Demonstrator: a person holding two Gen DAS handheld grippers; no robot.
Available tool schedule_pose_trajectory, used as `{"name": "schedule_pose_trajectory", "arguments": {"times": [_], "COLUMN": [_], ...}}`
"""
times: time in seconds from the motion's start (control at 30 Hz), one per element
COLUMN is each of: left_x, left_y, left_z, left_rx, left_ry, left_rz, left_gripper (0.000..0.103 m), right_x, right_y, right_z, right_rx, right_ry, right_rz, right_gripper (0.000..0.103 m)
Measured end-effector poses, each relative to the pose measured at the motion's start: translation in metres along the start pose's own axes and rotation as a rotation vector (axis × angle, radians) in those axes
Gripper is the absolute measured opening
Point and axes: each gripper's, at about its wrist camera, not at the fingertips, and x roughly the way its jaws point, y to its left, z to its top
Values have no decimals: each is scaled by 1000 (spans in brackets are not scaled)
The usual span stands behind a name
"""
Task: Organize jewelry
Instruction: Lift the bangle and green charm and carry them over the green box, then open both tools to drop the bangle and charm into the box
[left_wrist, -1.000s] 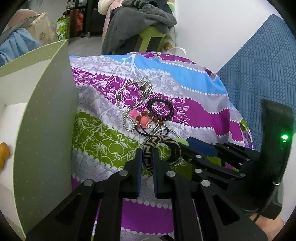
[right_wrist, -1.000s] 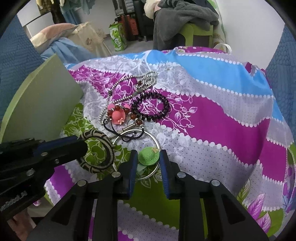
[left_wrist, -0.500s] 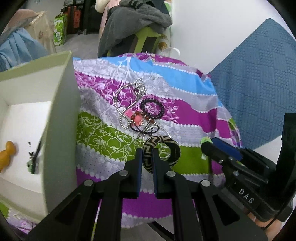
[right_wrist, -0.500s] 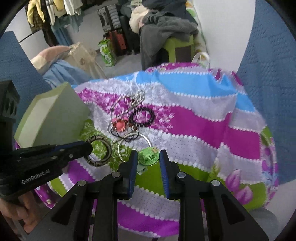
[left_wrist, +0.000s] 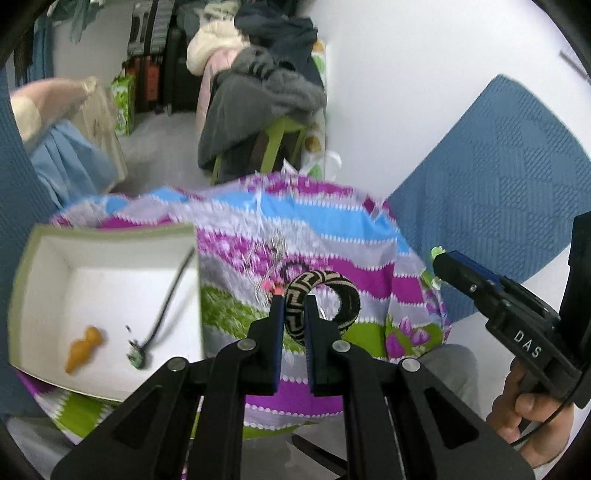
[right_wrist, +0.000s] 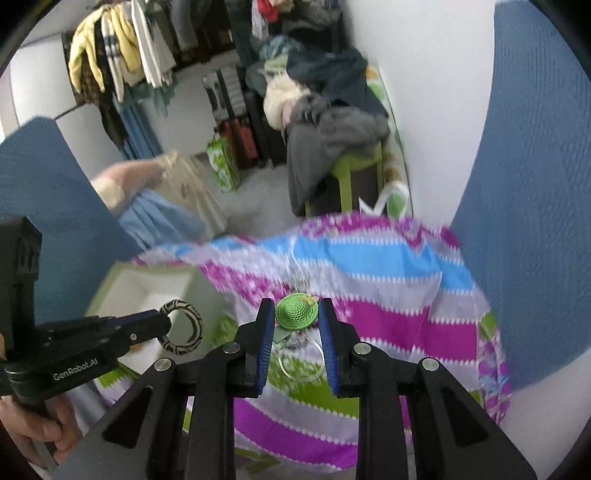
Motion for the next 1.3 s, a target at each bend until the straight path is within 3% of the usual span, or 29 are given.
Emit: {"name": "schedule_pose_trajectory", "arguments": {"times": [0.27,0.53,0.9,1.3], "left_x": [-53,-81,-57,-9], "left_y": [23,71,154,195], "left_z": [27,25,-15,-48], "left_rx": [16,-4,-105,-167], "left_ry": [-94,-121,-32,77], "left_rz": [34,86,133,141], "left_gripper": [10,10,10,10], "right_x": [-21,-7,66,121], "right_y": [42,93,158,173], "right_z": [35,36,-14,-60], "right_rx": [-26,-56,-110,-144], "right_ry": [-93,-103,84,254], "right_rz": [31,71,146,126], "right_gripper": [22,22,22,22]}}
